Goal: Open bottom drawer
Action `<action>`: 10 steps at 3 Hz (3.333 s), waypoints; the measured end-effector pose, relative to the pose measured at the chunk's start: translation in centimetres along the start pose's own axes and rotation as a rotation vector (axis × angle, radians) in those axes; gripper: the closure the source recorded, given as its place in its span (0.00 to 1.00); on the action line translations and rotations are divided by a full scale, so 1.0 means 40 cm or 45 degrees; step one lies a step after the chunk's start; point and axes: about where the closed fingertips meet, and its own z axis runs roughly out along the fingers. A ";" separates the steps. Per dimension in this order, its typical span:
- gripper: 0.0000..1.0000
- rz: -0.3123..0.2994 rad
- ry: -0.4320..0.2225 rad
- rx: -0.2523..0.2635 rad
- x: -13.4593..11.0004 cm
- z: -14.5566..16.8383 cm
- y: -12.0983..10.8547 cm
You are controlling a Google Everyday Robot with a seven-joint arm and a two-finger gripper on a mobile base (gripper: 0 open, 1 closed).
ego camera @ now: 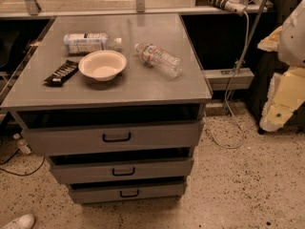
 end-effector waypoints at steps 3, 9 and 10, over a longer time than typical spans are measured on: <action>0.00 0.077 -0.089 0.023 -0.026 0.150 0.118; 0.00 0.318 -0.300 -0.240 -0.142 0.775 0.458; 0.00 0.318 -0.300 -0.240 -0.143 0.775 0.458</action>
Offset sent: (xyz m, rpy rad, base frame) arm -0.0323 0.0308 -0.1207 0.0884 0.0017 -0.0539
